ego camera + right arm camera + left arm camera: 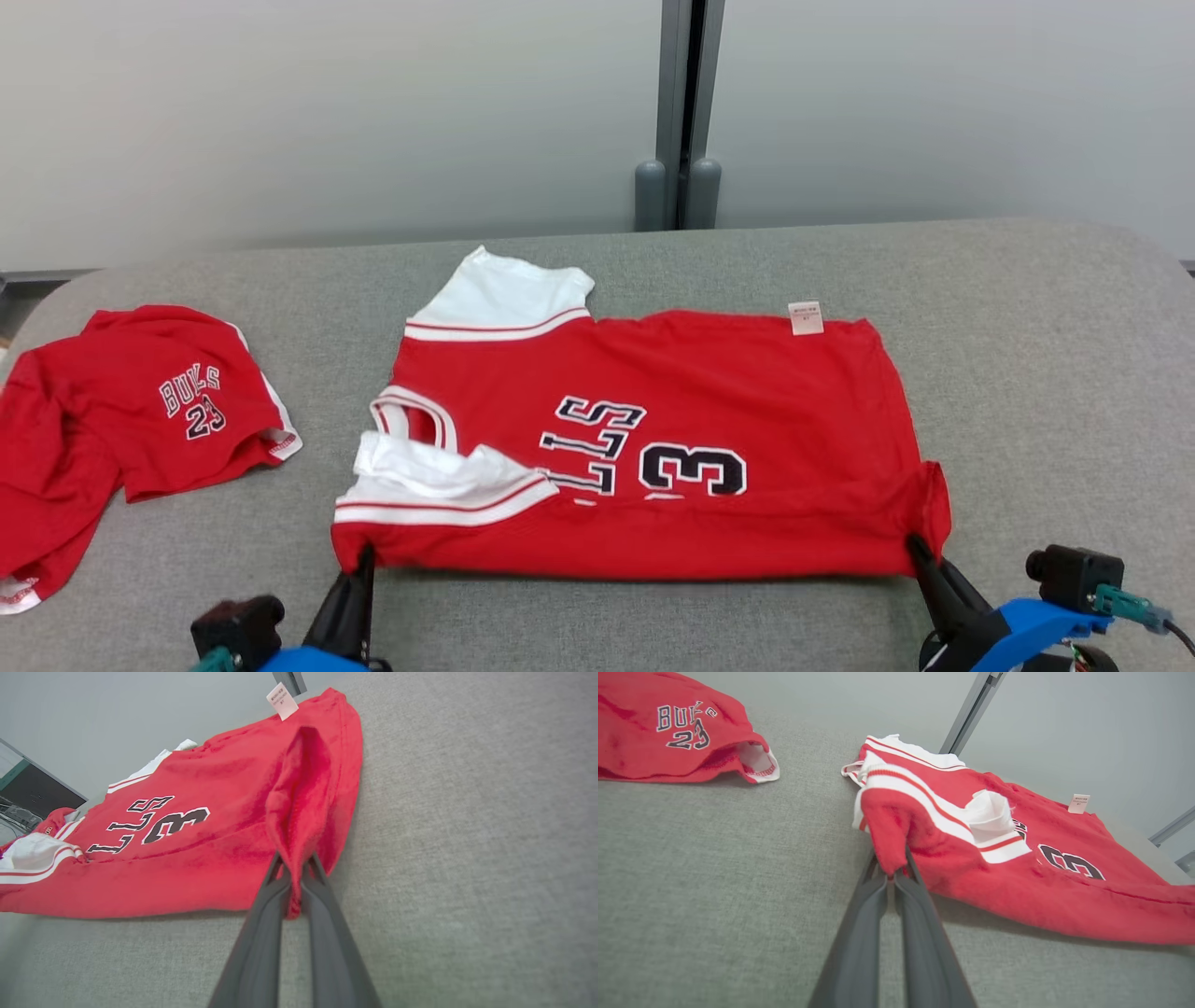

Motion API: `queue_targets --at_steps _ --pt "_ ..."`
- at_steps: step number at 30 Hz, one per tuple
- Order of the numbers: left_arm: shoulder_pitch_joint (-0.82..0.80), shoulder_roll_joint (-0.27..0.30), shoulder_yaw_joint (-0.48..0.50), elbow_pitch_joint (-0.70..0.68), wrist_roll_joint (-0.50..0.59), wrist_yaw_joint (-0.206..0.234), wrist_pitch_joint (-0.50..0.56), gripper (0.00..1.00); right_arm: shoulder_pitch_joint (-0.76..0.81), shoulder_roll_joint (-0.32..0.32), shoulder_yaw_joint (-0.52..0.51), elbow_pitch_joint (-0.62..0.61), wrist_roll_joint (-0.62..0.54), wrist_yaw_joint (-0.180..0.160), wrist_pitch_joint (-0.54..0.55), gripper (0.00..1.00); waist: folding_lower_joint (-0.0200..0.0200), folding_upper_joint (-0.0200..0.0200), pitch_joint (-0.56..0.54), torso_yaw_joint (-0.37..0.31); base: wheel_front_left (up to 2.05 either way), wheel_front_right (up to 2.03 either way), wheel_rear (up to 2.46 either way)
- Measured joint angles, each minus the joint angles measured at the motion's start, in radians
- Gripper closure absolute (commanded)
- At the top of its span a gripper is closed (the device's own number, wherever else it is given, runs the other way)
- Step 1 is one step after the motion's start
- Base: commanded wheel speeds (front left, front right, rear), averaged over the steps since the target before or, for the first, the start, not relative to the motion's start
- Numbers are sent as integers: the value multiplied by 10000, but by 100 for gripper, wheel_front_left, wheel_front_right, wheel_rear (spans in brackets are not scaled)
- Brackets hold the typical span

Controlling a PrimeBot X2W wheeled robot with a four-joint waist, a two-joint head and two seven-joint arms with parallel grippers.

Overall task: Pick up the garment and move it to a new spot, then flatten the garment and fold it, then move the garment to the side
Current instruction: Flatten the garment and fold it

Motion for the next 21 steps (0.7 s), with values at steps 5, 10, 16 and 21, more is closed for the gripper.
queue_targets --at_steps 5,10,16,21 --pt "1355 -107 130 -736 94 178 0 100 901 -153 -240 -690 -23 0 136 100 -2 0 -415 61 0 0 0" --pt "2385 -146 176 -1446 67 422 8 100 1901 -301 -880 -1603 -276 0 451 100 -2 0 -507 232 0 0 0" --pt "2822 -142 115 -1914 -15 656 136 100 2773 -73 -1657 -2408 -543 0 1208 100 -1 0 -520 354 0 0 0" --pt "2812 -21 169 -1977 205 913 123 0 2940 171 -2002 -2784 -1360 0 1388 0 -1 0 -548 338 0 0 0"
